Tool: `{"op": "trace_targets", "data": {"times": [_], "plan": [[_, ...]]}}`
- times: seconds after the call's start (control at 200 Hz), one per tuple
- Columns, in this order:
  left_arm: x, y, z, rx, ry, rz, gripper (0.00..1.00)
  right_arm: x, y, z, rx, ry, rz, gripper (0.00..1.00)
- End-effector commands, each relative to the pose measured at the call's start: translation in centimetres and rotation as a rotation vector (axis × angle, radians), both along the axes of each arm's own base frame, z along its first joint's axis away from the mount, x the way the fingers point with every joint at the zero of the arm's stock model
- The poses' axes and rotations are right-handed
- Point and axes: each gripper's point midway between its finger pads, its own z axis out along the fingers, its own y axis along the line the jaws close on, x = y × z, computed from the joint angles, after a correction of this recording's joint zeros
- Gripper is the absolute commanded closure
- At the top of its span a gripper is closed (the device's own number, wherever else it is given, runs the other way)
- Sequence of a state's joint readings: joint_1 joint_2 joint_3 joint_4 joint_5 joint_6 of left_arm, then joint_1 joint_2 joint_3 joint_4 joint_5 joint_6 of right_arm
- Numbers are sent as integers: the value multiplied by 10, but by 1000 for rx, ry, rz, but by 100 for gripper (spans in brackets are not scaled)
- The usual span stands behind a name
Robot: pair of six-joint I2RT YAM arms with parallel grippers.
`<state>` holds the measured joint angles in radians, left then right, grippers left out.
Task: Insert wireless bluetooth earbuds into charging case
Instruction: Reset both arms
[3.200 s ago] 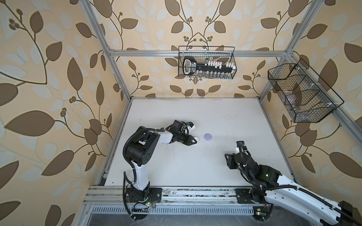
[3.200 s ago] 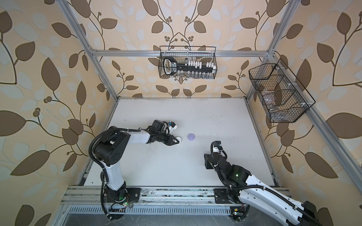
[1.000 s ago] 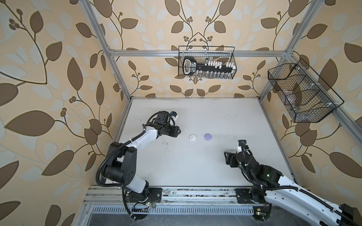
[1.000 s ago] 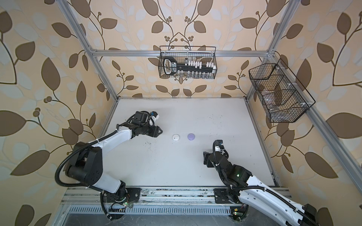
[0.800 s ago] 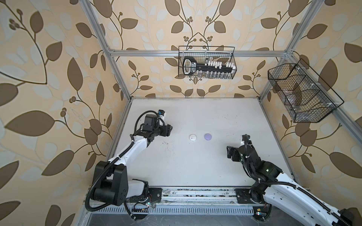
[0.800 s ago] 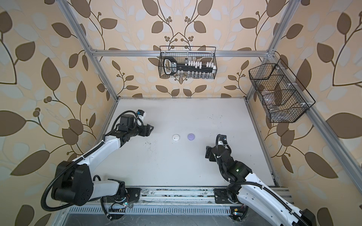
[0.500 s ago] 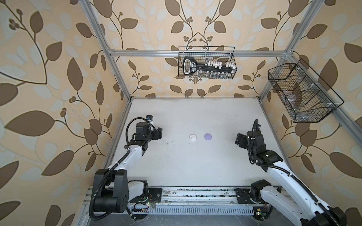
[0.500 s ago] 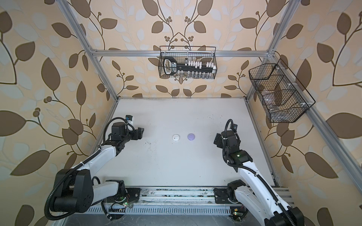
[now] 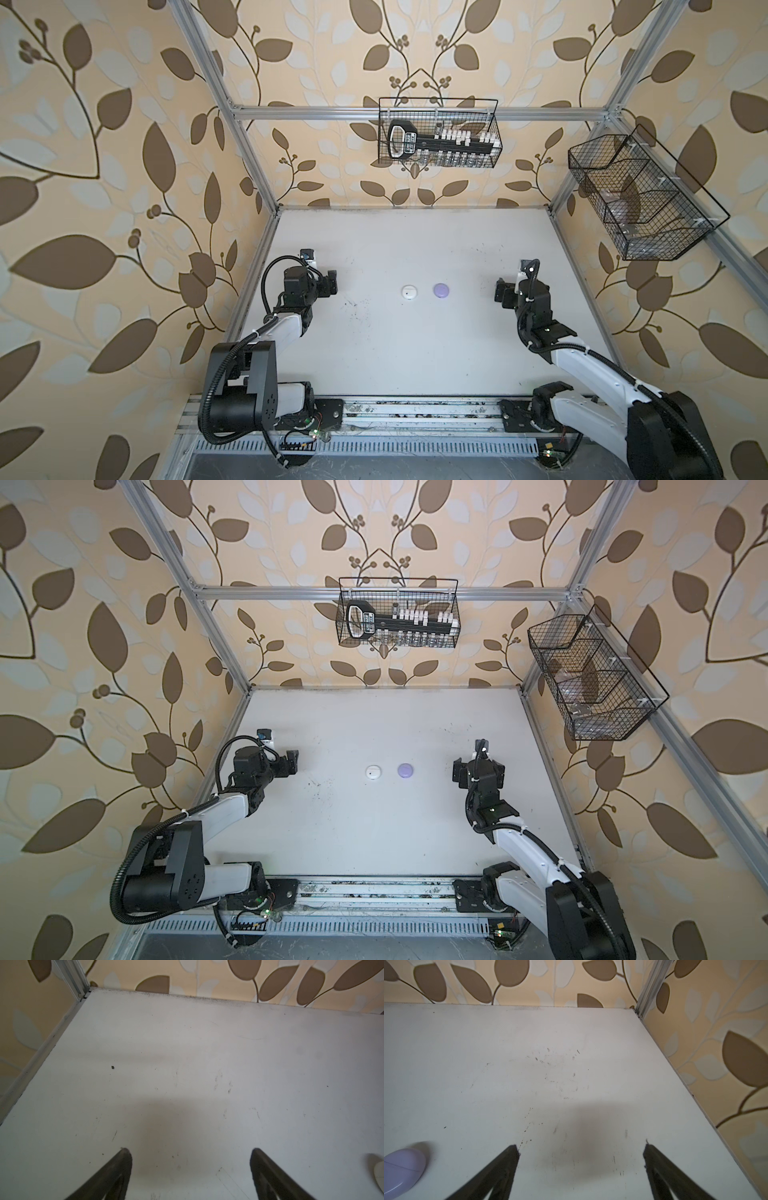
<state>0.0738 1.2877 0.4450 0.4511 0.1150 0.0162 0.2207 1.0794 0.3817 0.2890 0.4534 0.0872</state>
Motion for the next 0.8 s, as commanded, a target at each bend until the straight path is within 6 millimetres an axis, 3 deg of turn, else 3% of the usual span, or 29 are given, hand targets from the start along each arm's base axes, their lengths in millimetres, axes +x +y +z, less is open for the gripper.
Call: {"op": "trace_targets", "data": {"times": [0.0,0.235,0.405,0.435,0.585,0.71,0.795], "plan": [[-3,0,17,-3,-99,-1,9,20,2,20,-68,-85,34,5],[1,1,-6,-3,-65,-6,9,24,12,12,-66,-115,97,5],[8,0,-18,-2,-74,-14,9,26,8,7,-84,-138,89,5],[7,-2,-32,-7,-43,-26,9,26,6,5,-84,-145,84,4],[8,2,-34,-9,-30,-2,8,27,-3,-4,-41,-159,74,4],[11,9,-35,-6,-19,42,1,25,-16,-9,32,-176,68,4],[11,9,-36,-7,-20,42,1,26,-12,-10,63,-186,117,4]]}}
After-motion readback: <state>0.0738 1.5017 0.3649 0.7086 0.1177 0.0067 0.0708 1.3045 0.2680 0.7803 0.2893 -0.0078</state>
